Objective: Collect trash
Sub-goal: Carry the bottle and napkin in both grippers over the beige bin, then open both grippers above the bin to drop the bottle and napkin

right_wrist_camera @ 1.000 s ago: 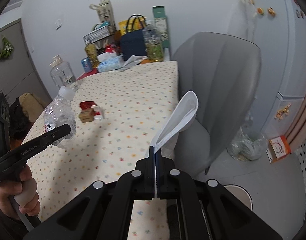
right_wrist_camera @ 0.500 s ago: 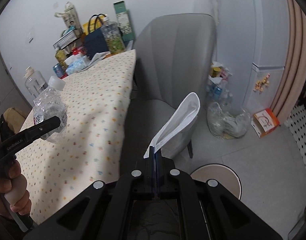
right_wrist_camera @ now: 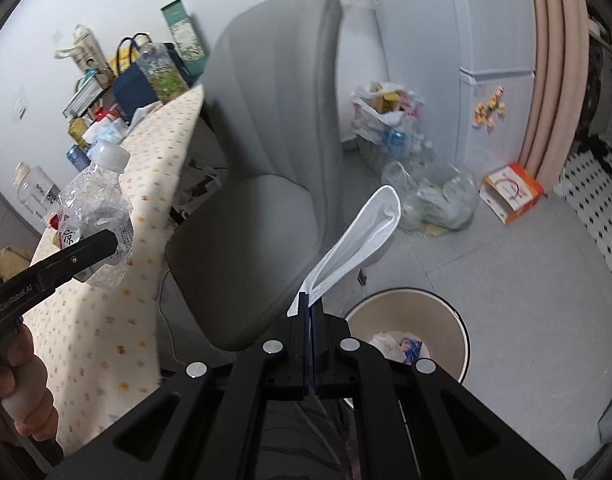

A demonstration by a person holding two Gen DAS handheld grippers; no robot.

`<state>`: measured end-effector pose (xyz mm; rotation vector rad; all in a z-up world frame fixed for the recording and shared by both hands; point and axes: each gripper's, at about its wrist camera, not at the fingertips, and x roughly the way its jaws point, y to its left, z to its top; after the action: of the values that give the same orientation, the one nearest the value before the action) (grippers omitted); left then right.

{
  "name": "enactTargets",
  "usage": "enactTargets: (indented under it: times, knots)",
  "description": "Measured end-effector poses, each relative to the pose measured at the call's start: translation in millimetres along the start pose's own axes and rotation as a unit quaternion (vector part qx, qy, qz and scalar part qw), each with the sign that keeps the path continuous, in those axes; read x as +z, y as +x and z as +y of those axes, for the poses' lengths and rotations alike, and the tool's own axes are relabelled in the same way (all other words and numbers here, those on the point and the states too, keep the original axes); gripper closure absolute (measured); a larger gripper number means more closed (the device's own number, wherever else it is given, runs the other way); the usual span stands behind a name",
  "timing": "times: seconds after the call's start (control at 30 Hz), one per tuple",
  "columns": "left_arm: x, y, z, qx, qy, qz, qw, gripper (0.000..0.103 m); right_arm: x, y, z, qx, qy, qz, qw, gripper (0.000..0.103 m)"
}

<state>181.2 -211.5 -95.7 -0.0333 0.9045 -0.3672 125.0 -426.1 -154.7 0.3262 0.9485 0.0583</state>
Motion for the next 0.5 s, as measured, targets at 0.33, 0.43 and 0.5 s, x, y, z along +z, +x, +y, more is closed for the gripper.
enactTargets:
  times: [0.33,0.43,0.5]
  knots:
    - [-3.0,45.2,-37.4,0.003,0.036,0.05,0.9981,0.077,-19.7,37.1,-48.8,-0.011,0.038,0.036,0.999,0.1]
    - [-5.7,56.3,-44.6,0.007,0.042,0.065,0.997,0.077,-25.0,48.5,-59.8,-0.012,0.046,0.048,0.998,0.1]
    - [-5.4,60.1,-50.1,0.008,0.047,0.069,0.9965,0.077,-27.7,54.8,-67.8,-0.012,0.054,0.053,0.997,0.099]
